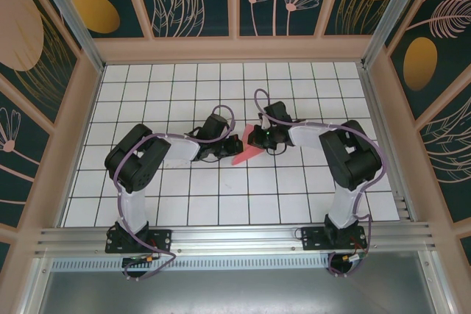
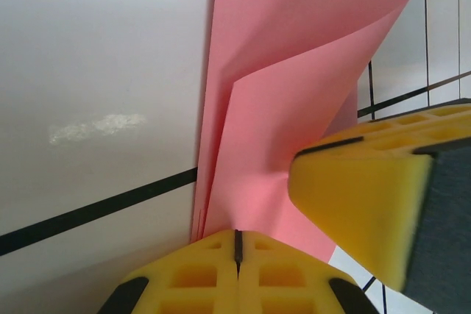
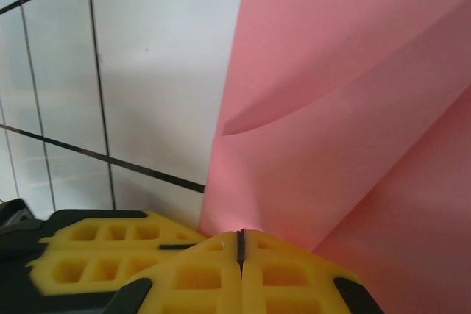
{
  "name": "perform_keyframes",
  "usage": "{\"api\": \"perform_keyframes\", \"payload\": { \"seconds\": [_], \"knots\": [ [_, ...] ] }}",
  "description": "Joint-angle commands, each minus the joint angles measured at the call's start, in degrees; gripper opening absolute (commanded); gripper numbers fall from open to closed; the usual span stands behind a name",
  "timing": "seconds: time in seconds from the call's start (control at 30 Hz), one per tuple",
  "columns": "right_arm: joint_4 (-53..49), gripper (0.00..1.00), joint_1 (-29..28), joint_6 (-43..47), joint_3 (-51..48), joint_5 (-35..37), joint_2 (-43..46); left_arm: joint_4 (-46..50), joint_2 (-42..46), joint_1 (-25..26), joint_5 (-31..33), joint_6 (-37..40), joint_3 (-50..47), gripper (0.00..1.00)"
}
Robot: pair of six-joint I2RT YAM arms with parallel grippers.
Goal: Fold a paper plane with a square sheet of paper (pick it up from the middle)
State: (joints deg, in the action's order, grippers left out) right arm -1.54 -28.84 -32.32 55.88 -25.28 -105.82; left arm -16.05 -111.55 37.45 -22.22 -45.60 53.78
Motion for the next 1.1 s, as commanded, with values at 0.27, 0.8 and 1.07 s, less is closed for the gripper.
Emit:
{"api": "perform_keyframes", "payload": {
  "seconds": [0.27, 0.8, 1.07],
  "knots": [
    [2.3, 0.03, 3.7, 0.7, 0.5, -2.1, -4.2, 13.0, -4.0, -0.2, 6.6, 1.8, 0.0, 0.0],
    [-1.5, 0.03, 13.1, 3.9, 6.9, 1.7, -8.6, 14.0, -4.6, -0.2, 6.5, 2.5, 0.0, 0.0],
    [-2.0, 0.03, 14.3, 5.3, 9.3, 2.3, -4.0, 13.9, -4.6, -0.2, 6.3, 2.5, 0.4, 0.0]
  ]
}}
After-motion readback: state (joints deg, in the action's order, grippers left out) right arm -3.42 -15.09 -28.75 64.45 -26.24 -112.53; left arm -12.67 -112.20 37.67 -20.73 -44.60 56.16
